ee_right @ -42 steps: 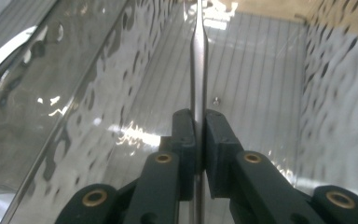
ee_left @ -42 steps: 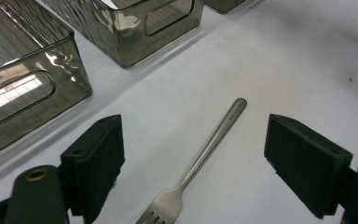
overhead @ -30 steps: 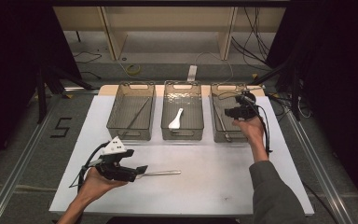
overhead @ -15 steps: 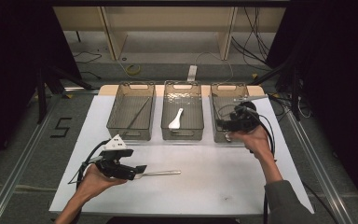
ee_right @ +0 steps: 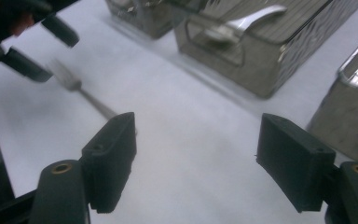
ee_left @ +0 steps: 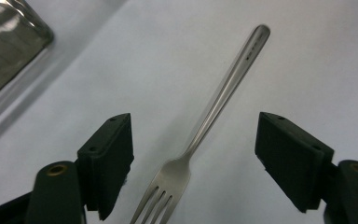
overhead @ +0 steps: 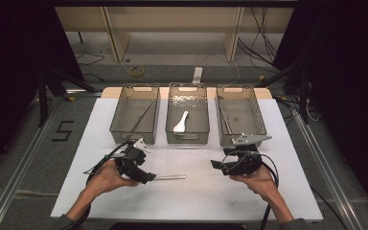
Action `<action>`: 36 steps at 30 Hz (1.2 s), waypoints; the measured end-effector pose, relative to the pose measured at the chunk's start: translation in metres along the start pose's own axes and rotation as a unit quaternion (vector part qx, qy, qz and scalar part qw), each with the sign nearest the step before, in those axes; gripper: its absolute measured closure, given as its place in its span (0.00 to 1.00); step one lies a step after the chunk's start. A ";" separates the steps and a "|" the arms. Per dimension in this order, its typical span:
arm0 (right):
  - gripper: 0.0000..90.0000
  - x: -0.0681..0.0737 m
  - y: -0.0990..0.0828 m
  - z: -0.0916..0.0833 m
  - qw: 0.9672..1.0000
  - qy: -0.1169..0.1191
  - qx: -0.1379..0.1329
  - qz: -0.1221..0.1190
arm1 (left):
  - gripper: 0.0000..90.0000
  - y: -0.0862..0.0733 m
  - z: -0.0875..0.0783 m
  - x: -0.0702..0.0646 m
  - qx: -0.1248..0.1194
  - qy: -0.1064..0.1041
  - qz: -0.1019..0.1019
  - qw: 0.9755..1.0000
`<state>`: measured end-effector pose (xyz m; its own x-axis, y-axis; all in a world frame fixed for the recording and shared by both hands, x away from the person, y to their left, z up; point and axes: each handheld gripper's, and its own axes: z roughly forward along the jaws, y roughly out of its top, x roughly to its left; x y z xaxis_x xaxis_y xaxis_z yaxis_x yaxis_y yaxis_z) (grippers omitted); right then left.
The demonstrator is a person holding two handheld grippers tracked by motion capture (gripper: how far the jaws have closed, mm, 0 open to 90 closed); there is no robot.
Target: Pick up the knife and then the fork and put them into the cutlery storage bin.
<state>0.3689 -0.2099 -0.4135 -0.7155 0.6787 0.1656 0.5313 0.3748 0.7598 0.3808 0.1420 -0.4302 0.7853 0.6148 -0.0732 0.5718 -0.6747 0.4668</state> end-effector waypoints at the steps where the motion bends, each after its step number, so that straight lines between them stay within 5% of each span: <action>1: 0.31 0.002 -0.002 0.000 1.000 -0.001 -0.001 -0.003 | 0.32 0.001 0.002 0.000 0.009 -0.001 0.003 1.000; 9: 0.31 0.019 -0.015 0.000 1.000 -0.003 -0.015 -0.008 | 0.38 0.006 0.015 0.000 0.034 -0.006 0.017 0.999; 19: 0.31 0.022 -0.026 -0.005 1.000 -0.007 -0.015 -0.002 | 0.50 0.010 0.024 0.001 0.057 -0.019 0.028 0.998; 36: 0.31 0.029 -0.031 -0.004 1.000 -0.001 -0.005 -0.007 | 0.73 0.022 0.046 -0.007 0.125 -0.015 0.064 0.990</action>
<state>0.3296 -0.2042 -0.4296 -0.7219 0.6746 0.1541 0.5166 0.3771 0.7687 0.3989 0.1048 -0.4601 0.8598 0.5075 -0.0562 0.5049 -0.8288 0.2412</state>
